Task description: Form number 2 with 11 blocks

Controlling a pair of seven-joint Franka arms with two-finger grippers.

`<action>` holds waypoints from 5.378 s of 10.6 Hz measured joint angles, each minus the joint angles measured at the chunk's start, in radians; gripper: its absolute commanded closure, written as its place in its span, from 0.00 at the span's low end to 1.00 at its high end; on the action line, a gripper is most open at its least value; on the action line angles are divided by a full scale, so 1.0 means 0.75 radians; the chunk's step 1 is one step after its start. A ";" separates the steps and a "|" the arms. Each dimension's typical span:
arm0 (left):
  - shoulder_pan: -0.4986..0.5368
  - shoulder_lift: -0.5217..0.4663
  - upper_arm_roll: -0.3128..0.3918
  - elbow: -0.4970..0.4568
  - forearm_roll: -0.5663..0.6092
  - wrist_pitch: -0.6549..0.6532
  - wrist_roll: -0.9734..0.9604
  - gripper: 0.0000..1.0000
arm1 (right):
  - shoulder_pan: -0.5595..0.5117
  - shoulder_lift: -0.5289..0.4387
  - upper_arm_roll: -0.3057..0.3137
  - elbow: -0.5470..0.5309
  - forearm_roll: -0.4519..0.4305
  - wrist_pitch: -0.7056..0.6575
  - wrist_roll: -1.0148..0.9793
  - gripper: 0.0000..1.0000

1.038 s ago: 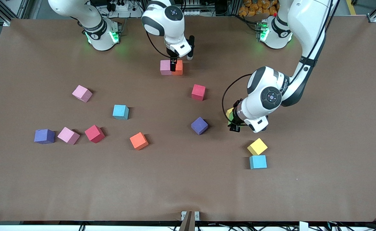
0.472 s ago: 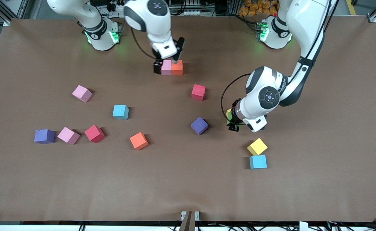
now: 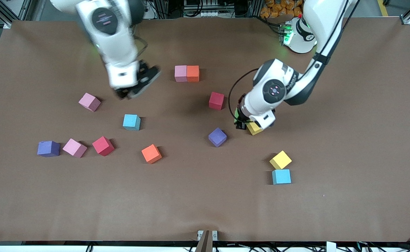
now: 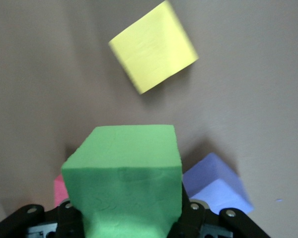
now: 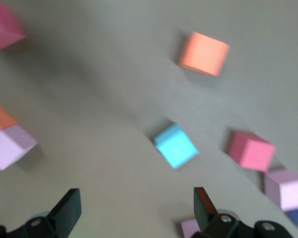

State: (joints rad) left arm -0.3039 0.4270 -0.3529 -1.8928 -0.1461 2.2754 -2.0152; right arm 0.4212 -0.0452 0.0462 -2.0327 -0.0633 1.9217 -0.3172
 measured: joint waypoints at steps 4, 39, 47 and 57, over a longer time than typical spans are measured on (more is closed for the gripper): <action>-0.003 -0.149 -0.128 -0.278 0.000 0.150 -0.155 1.00 | -0.369 0.091 -0.082 -0.011 0.002 0.247 -0.001 0.00; -0.367 0.115 -0.247 -0.354 0.324 0.502 -0.875 1.00 | -0.488 0.731 -0.058 0.139 0.002 0.650 -0.090 0.00; -0.395 0.142 -0.247 -0.328 0.325 0.502 -0.875 1.00 | -0.459 0.731 -0.057 0.138 0.013 0.651 -0.089 0.00; -0.492 0.173 -0.134 -0.271 0.325 0.502 -0.877 1.00 | -0.458 0.754 -0.062 0.050 0.015 0.788 -0.092 0.55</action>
State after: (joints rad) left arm -0.6725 0.5566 -0.4536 -2.0964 0.0979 2.6520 -2.6731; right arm 0.0774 0.5204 -0.0001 -1.9948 -0.0520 2.5127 -0.3866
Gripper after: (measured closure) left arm 0.396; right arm 0.203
